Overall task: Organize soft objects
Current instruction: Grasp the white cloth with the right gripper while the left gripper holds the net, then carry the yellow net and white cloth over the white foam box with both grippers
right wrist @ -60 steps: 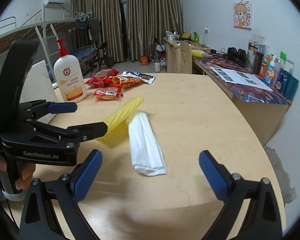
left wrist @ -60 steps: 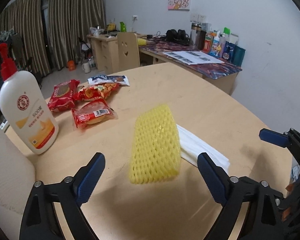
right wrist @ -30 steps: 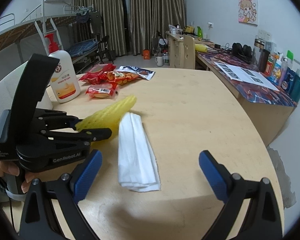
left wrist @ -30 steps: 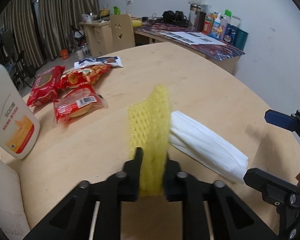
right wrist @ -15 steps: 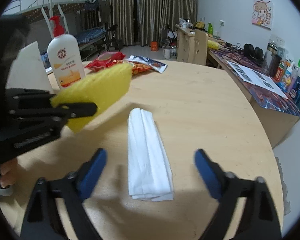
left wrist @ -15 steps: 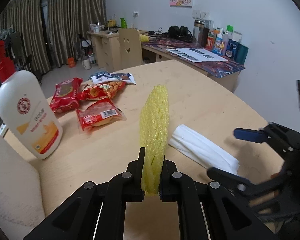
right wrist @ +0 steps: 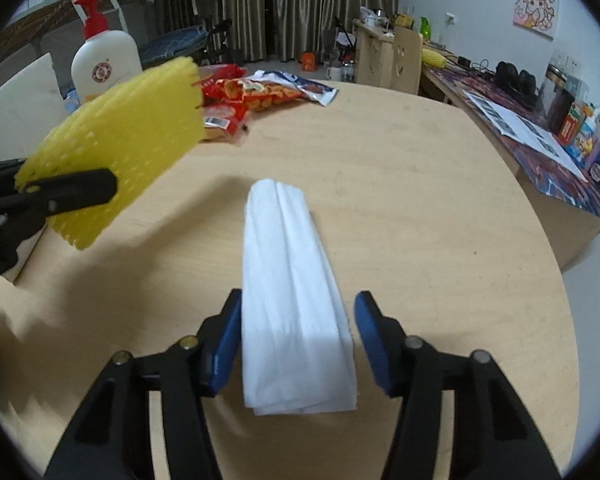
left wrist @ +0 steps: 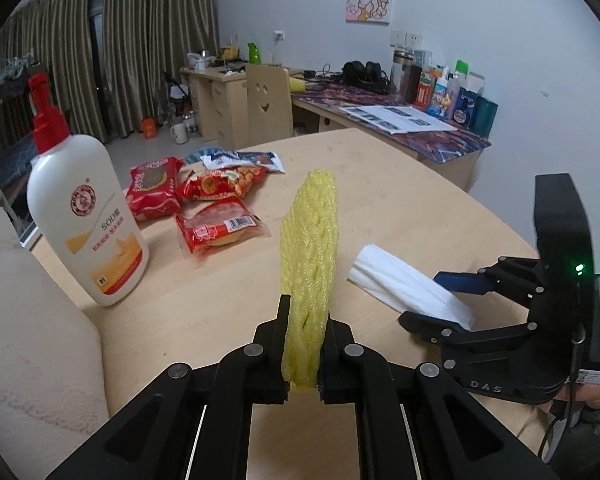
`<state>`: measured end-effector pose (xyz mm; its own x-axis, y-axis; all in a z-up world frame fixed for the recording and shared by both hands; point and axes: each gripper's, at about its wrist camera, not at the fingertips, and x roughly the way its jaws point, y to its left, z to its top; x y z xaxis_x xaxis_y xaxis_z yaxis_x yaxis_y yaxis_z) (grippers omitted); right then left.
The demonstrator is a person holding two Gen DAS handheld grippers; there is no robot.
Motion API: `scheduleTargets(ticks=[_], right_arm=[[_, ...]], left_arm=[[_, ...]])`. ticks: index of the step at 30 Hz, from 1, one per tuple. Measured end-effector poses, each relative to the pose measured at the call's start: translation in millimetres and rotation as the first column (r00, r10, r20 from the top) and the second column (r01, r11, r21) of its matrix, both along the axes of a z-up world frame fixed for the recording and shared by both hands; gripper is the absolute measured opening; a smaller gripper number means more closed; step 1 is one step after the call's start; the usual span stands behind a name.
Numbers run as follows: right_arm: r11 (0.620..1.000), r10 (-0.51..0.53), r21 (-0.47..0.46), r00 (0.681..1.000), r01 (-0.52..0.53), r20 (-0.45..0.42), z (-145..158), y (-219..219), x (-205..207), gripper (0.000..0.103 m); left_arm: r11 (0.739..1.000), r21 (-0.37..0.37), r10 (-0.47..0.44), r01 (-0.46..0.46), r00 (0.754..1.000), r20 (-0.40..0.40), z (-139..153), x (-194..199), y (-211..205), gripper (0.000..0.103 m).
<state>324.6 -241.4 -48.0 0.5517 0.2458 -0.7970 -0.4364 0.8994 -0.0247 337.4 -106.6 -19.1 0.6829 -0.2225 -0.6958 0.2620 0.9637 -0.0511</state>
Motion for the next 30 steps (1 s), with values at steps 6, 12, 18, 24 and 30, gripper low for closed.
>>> scheduleTargets(ticks=[6, 12, 18, 24, 30], right_arm=[[1.0, 0.006, -0.005, 1.0, -0.006, -0.013, 2, 5, -1, 0.038], [1.0, -0.03, 0.003, 0.999, 0.03, -0.021, 2, 4, 1, 0.013], [0.995, -0.054, 0.082, 0.999, 0.054, 0.0, 18, 0, -18, 0.011], [0.989, -0.047, 0.141, 0.994, 0.032, 0.1, 58, 0, -61, 0.011], [0.986, -0.034, 0.166, 0.98, 0.001, 0.196, 89, 3, -108, 0.011]], left_arm=[[1.0, -0.001, -0.015, 0.015, 1.0, 0.027, 8, -9, -1, 0.01], [1.0, 0.002, -0.017, 0.017, 0.998, 0.055, 16, -19, 1, 0.01], [1.0, -0.009, -0.015, 0.016, 0.997, 0.081, 26, -39, 6, 0.01], [1.0, -0.012, -0.005, 0.007, 0.992, 0.128, 46, -71, 9, 0.01], [1.0, -0.022, 0.009, -0.004, 0.979, 0.202, 72, -115, 13, 0.01]])
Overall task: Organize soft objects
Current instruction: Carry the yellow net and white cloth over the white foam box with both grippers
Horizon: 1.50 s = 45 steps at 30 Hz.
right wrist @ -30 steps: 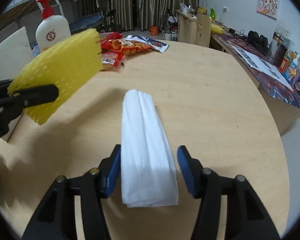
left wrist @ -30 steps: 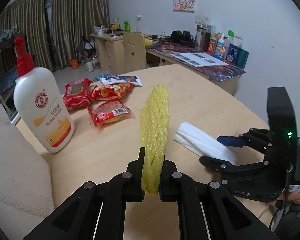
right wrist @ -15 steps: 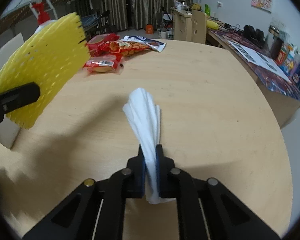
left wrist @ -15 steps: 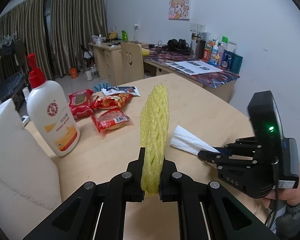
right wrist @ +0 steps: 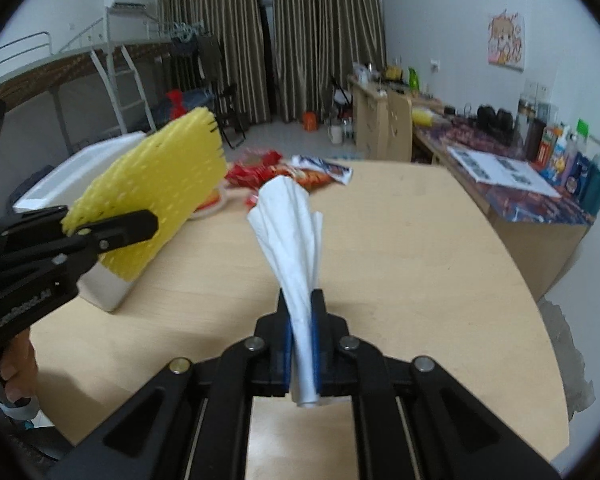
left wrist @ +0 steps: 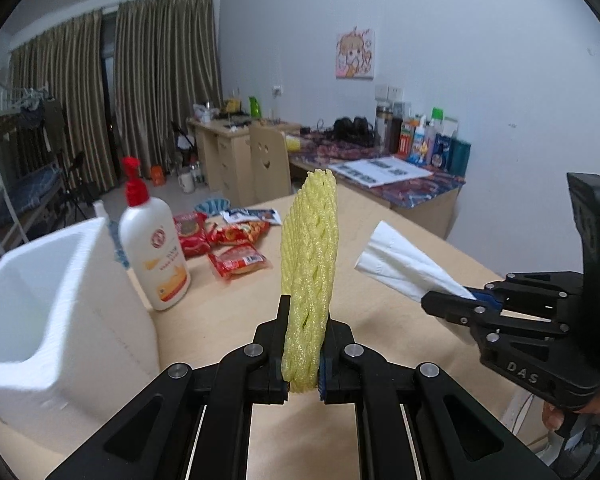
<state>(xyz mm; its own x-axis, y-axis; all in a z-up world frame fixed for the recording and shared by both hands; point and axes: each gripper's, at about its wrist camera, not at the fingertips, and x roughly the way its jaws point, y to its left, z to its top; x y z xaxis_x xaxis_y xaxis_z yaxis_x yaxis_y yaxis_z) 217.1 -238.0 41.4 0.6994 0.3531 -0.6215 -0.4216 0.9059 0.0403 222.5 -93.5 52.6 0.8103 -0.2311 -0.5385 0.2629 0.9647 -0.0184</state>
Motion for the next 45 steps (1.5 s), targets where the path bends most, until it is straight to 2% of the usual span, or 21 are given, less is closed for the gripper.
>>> scheduleTargets(ticks=[9, 18, 23, 35, 45], right_arm=[[0.999, 0.023, 0.039, 0.99, -0.029, 0.14, 42, 4, -57, 0.011], [0.993, 0.08, 0.069, 0.966, -0.1, 0.246, 65, 16, -95, 0.011], [0.985, 0.123, 0.085, 0.953, -0.152, 0.276, 69, 27, -106, 0.01], [0.965, 0.19, 0.116, 0.93, -0.236, 0.314, 72, 61, -126, 0.01], [0.939, 0.28, 0.102, 0.901, -0.329, 0.331, 77, 104, -127, 0.01]], left_arm=[[0.999, -0.012, 0.037, -0.035, 0.991, 0.125, 35, -67, 13, 0.01], [0.996, -0.025, 0.089, -0.085, 0.975, 0.204, 58, -123, 36, 0.01], [0.988, -0.024, 0.153, -0.152, 0.961, 0.232, 62, -146, 56, 0.01], [0.97, -0.033, 0.241, -0.241, 0.934, 0.262, 66, -186, 108, 0.01], [0.939, -0.066, 0.342, -0.338, 0.9, 0.271, 64, -204, 159, 0.01]])
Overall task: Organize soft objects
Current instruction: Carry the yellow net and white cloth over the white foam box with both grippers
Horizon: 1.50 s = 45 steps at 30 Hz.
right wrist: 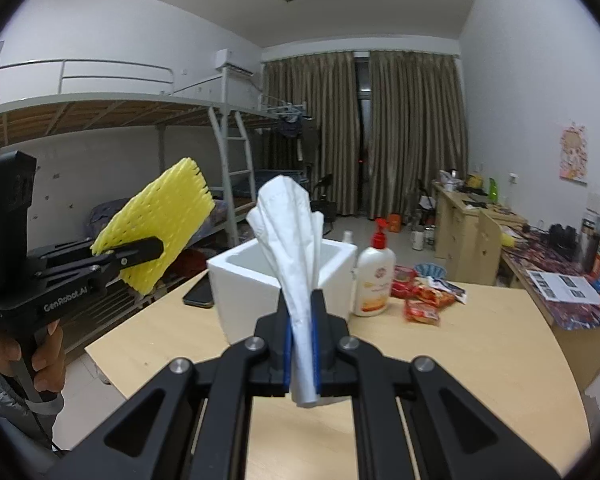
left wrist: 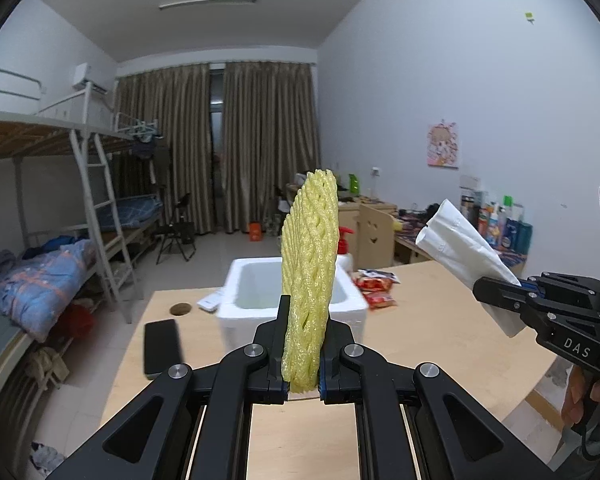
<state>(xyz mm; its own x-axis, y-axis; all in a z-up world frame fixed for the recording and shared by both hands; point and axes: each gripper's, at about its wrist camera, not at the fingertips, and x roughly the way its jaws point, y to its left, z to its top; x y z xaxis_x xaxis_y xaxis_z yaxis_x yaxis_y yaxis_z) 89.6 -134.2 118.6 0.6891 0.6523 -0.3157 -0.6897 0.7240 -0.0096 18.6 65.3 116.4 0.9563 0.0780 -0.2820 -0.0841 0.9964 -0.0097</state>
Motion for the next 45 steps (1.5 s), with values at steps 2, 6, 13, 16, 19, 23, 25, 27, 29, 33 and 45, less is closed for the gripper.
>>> scheduleTargets(ticks=[2, 6, 13, 16, 19, 23, 25, 27, 29, 33, 45], right_arm=[[1.0, 0.019, -0.009, 1.0, -0.019, 0.002, 1, 7, 0, 0.01], [0.998, 0.061, -0.03, 0.998, -0.06, 0.008, 2, 24, -2, 0.01], [0.994, 0.097, -0.046, 0.995, -0.096, 0.006, 4, 43, 0, 0.01], [0.993, 0.105, -0.051, 0.994, -0.105, 0.002, 5, 50, 1, 0.01], [0.993, 0.106, -0.057, 0.994, -0.106, -0.003, 4, 53, 6, 0.01], [0.993, 0.103, -0.061, 0.995, -0.103, -0.002, 4, 55, 8, 0.01], [0.993, 0.099, -0.065, 0.995, -0.099, -0.003, 5, 56, 9, 0.01], [0.993, 0.094, -0.068, 0.996, -0.094, -0.005, 5, 58, 12, 0.01], [0.993, 0.089, -0.071, 0.996, -0.09, -0.007, 5, 59, 14, 0.01], [0.993, 0.087, -0.078, 0.996, -0.088, -0.011, 7, 64, 19, 0.011], [0.993, 0.075, -0.089, 0.997, -0.078, -0.034, 6, 76, 36, 0.011]], left_arm=[[1.0, -0.009, 0.016, -0.015, 1.0, 0.004, 1, -2, 7, 0.01], [0.999, -0.021, 0.04, -0.04, 0.999, 0.003, 0, -5, 19, 0.01], [0.998, -0.025, 0.055, -0.055, 0.998, -0.002, 1, -1, 31, 0.01], [0.998, -0.027, 0.052, -0.052, 0.999, -0.009, 1, 5, 32, 0.01], [0.999, -0.025, 0.047, -0.047, 0.999, -0.014, 1, 10, 31, 0.01], [0.999, -0.032, 0.039, -0.04, 0.999, -0.023, -1, 18, 31, 0.01], [0.999, -0.033, 0.035, -0.036, 0.999, -0.027, -1, 23, 33, 0.01], [0.999, -0.035, 0.033, -0.034, 0.999, -0.031, -1, 28, 36, 0.01], [0.999, -0.035, 0.03, -0.032, 0.999, -0.036, -1, 32, 38, 0.01], [0.999, -0.03, 0.027, -0.028, 0.999, -0.042, 0, 42, 41, 0.01], [0.999, -0.045, 0.011, -0.014, 0.997, -0.075, -2, 73, 51, 0.01]])
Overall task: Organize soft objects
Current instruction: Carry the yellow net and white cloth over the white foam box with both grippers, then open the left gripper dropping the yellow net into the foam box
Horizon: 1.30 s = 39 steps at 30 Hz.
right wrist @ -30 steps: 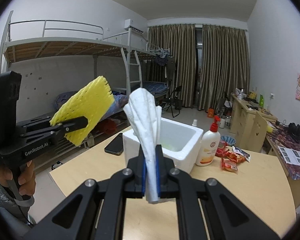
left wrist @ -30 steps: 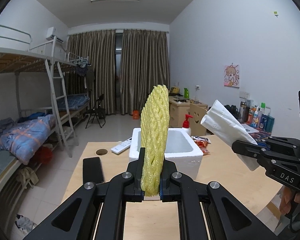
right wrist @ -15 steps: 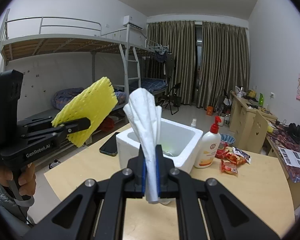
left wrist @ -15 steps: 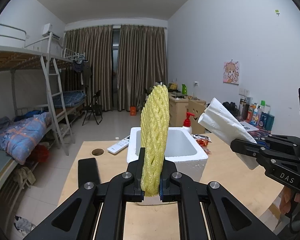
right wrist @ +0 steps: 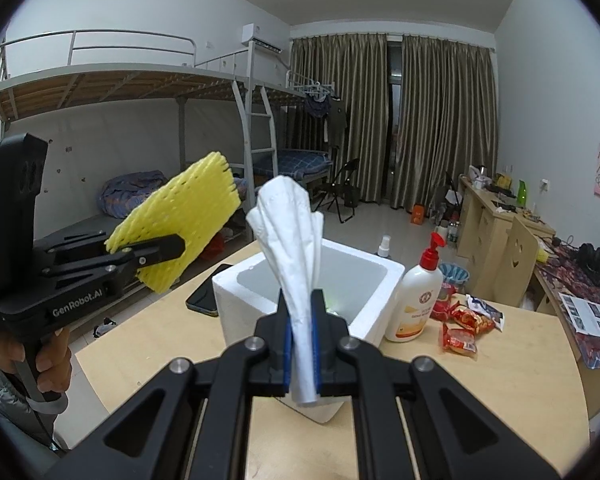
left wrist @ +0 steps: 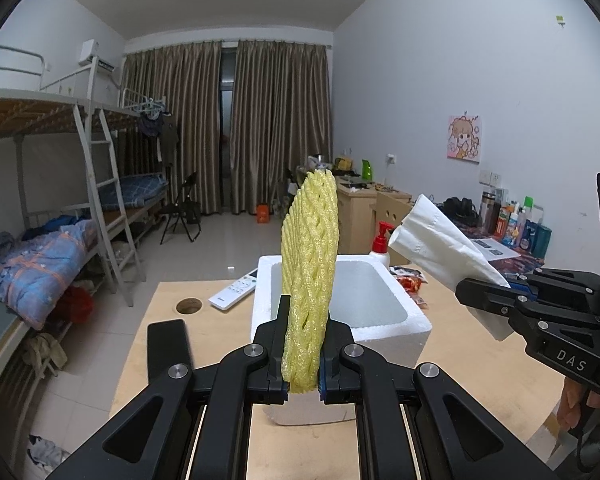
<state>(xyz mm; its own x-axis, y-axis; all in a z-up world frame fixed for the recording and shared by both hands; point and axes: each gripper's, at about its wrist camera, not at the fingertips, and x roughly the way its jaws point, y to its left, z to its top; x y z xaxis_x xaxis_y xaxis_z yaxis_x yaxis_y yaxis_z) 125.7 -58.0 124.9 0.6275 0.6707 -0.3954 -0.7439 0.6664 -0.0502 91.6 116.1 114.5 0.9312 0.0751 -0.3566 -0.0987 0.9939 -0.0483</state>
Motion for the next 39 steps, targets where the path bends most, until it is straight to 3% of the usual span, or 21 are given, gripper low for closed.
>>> scheduleTargets(ticks=[13, 39], right_arm=[[1.0, -0.013, 0.003, 0.999, 0.013, -0.033, 3, 10, 27, 0.011], [1.0, -0.029, -0.013, 0.996, 0.028, -0.085, -4, 24, 73, 0.011]], left_arm=[[0.999, -0.008, -0.045, 0.045, 0.998, -0.039, -2, 47, 8, 0.01], [0.993, -0.077, -0.103, 0.089, 0.973, -0.206, -34, 139, 28, 0.01]])
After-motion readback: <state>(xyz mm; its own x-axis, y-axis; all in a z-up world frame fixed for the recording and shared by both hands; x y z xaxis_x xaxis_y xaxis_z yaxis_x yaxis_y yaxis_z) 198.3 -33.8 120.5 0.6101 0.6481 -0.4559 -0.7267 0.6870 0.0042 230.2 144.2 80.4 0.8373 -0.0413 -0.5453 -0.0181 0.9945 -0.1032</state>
